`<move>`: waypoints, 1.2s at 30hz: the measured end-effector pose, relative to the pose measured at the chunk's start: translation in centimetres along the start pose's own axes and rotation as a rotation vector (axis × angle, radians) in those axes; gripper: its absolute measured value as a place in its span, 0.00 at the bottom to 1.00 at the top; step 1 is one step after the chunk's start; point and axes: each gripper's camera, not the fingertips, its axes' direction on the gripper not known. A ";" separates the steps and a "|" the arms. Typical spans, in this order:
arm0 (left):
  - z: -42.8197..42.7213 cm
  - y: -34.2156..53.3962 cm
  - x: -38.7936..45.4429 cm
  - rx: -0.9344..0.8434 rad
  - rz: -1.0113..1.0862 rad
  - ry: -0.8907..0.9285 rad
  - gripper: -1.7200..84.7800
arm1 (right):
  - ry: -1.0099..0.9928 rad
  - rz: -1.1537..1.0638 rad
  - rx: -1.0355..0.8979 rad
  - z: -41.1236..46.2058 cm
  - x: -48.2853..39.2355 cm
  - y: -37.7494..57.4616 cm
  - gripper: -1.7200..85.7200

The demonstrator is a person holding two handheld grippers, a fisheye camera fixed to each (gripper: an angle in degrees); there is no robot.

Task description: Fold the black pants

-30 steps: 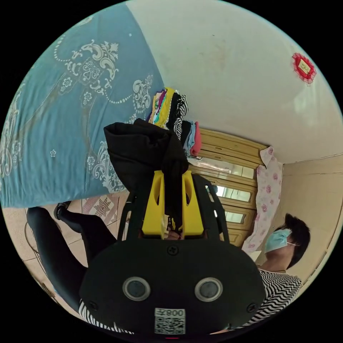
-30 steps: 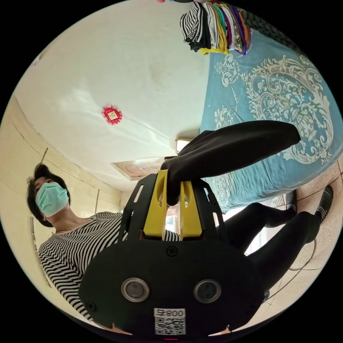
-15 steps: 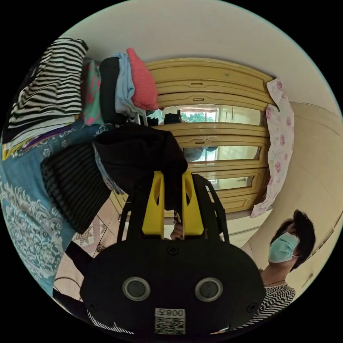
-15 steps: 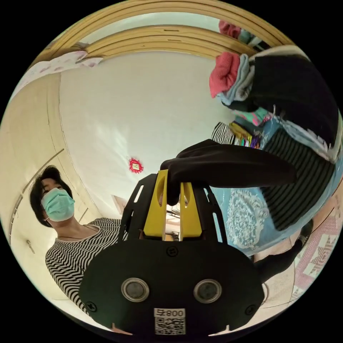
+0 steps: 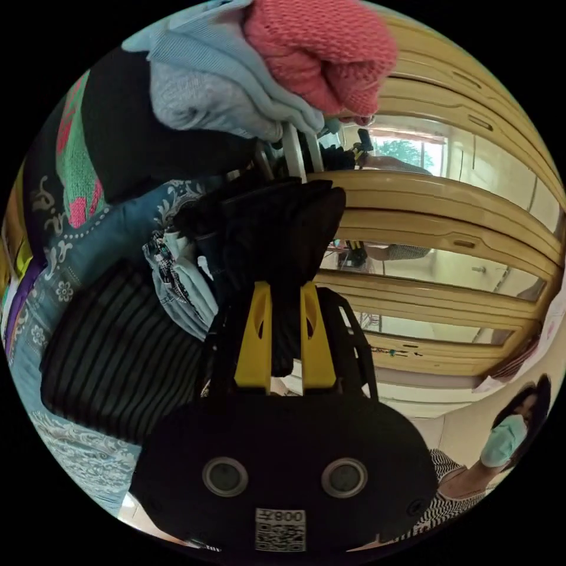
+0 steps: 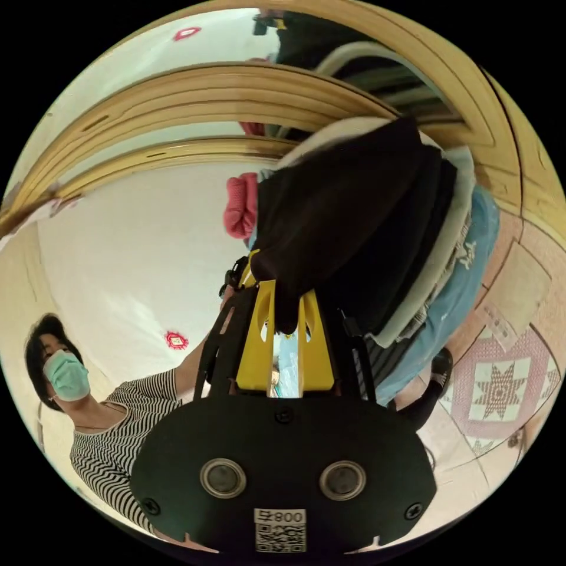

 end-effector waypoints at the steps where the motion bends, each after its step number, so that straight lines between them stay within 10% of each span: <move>1: 0.0 -0.9 0.8 -0.009 0.020 -0.002 0.11 | -0.011 0.011 -0.008 0.2 0.7 0.0 0.09; 19: 0.3 -8.7 26.8 0.070 0.427 -0.338 0.03 | 0.182 -0.060 0.281 -6.7 -7.6 -1.3 0.04; 29: 9.9 -11.7 34.9 -0.058 0.607 -0.746 0.02 | 0.730 -0.452 -0.041 8.8 -19.7 -18.8 0.02; 36: 10.6 -12.1 41.0 0.001 0.654 -0.709 0.02 | 0.653 -0.415 -0.034 9.7 -19.6 -18.7 0.02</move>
